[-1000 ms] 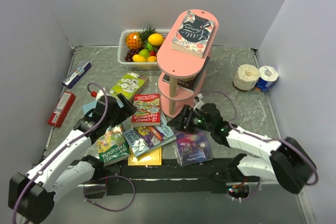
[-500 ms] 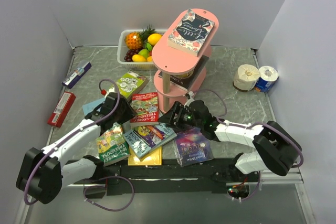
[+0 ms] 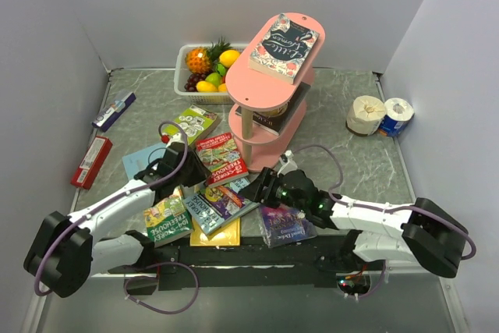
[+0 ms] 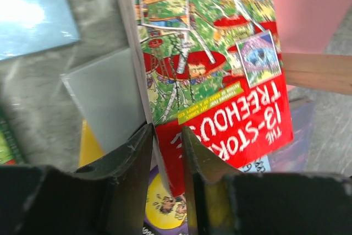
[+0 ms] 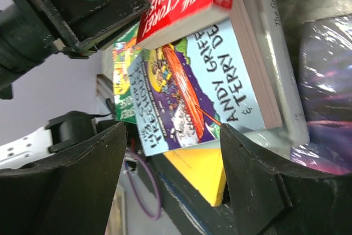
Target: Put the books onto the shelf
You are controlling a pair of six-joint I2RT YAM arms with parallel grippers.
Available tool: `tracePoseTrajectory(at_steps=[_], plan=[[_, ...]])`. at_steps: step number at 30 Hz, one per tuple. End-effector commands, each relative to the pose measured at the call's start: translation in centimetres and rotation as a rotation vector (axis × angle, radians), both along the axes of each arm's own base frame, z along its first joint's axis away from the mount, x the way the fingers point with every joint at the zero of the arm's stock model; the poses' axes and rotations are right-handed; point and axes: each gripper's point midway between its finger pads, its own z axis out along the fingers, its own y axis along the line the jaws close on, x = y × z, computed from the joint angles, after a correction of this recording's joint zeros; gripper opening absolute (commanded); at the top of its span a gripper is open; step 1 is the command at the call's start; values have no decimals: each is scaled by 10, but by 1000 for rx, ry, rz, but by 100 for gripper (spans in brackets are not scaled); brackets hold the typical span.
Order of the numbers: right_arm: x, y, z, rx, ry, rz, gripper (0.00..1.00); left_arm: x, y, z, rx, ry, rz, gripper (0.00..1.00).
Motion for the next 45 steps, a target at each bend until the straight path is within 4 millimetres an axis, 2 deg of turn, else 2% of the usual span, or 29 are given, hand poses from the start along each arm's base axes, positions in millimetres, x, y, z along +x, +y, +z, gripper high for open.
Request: tracePoseTrajectory(at_steps=[1, 2, 4, 5, 7, 8, 9, 10, 11, 13, 14, 20, 22, 24, 27, 28, 29, 31, 32, 35, 43, 45], plan=[[18, -12, 2, -63, -70, -121, 76, -19, -16, -11, -32, 36, -68, 31], [18, -18, -3, -85, -63, -141, 76, -21, -19, -9, -36, 29, -81, 31], [24, -30, 0, -84, -77, -212, 76, -24, -19, -6, -34, 20, -88, 33], [25, -38, -7, -104, -73, -241, 77, -24, -18, -1, -36, 7, -81, 35], [32, -50, -2, -102, -107, -308, 78, -22, -11, 6, -28, -16, -47, 43], [33, -55, -4, -107, -114, -326, 78, -17, -8, 19, -31, -58, -18, 51], [38, -56, 4, -84, -146, -350, 78, -15, -5, 24, -27, -72, -2, 55], [41, -59, 6, -76, -164, -368, 78, -12, -3, 32, -25, -94, 9, 64], [43, -61, 4, -77, -182, -380, 78, -4, -1, 48, -22, -140, 29, 67], [48, -54, 13, -29, -213, -380, 77, 1, 3, 57, 8, -153, 46, 72], [49, -50, 13, -35, -219, -366, 77, 9, 4, 71, 23, -180, 59, 73], [59, -28, 16, 13, -213, -346, 75, 25, 4, 91, 74, -212, 66, 75], [61, -21, 16, 23, -199, -331, 75, 28, 1, 89, 75, -210, 58, 72], [64, -14, 14, 40, -178, -329, 75, 31, -3, 76, 90, -176, 49, 68], [68, -10, 10, 70, -149, -344, 75, 31, -7, 47, 114, -99, 36, 49], [69, -9, 11, 84, -146, -344, 75, 28, -10, 38, 116, -71, 25, 37], [70, -7, 11, 101, -146, -344, 75, 26, -11, 24, 120, -36, 22, 33], [74, -4, 13, 112, -136, -347, 75, 22, -14, 12, 117, -1, 12, 24], [75, -3, 10, 105, -134, -348, 75, 18, -14, 1, 123, 25, 5, 22], [80, -2, 8, 100, -133, -357, 75, 15, -15, -8, 117, 43, -7, 18], [96, 4, 17, 121, -152, -364, 73, 14, -15, -7, 115, 37, -14, 17], [97, 9, 13, 105, -151, -340, 72, 13, -15, -7, 115, 37, -19, 17]])
